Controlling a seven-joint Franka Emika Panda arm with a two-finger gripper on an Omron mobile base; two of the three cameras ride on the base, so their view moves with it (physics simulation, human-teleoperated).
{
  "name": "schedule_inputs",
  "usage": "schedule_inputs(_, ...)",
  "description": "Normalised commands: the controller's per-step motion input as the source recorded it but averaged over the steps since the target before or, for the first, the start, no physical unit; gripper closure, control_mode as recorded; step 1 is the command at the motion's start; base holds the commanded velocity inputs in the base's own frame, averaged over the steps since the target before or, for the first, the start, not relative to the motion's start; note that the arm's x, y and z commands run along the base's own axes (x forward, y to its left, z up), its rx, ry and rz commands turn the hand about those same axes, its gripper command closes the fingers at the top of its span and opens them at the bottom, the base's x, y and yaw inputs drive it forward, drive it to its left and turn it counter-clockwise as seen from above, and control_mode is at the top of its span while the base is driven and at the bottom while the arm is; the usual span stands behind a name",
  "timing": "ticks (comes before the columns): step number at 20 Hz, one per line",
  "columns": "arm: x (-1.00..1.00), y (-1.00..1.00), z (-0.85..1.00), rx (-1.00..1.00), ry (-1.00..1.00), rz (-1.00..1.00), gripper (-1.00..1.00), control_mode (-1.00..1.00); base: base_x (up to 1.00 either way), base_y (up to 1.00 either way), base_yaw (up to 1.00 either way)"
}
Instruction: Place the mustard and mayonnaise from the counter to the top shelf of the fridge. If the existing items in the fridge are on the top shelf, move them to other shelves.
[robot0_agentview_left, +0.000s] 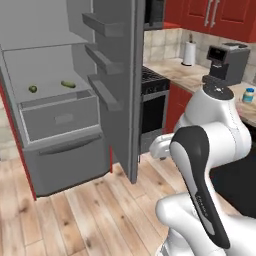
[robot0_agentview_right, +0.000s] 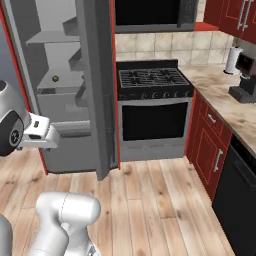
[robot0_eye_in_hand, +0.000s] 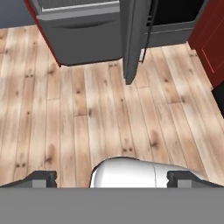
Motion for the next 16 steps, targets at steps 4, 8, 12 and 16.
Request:
schedule_inputs(4,0.00,0.00,0.00,0.00,0.00,0.00,-1.00,1.00,-0.76,0.00,-0.73)
schedule_inputs(8,0.00,0.00,0.00,0.00,0.00,0.00,-1.00,1.00,-0.52,-0.08,-0.76)
schedule_inputs(12,0.00,0.00,0.00,0.00,0.00,0.00,-1.00,1.00,-0.20,-0.14,-0.82)
schedule_inputs(16,0.00,0.00,0.00,0.00,0.00,0.00,-1.00,1.00,0.00,-0.19,-0.86)
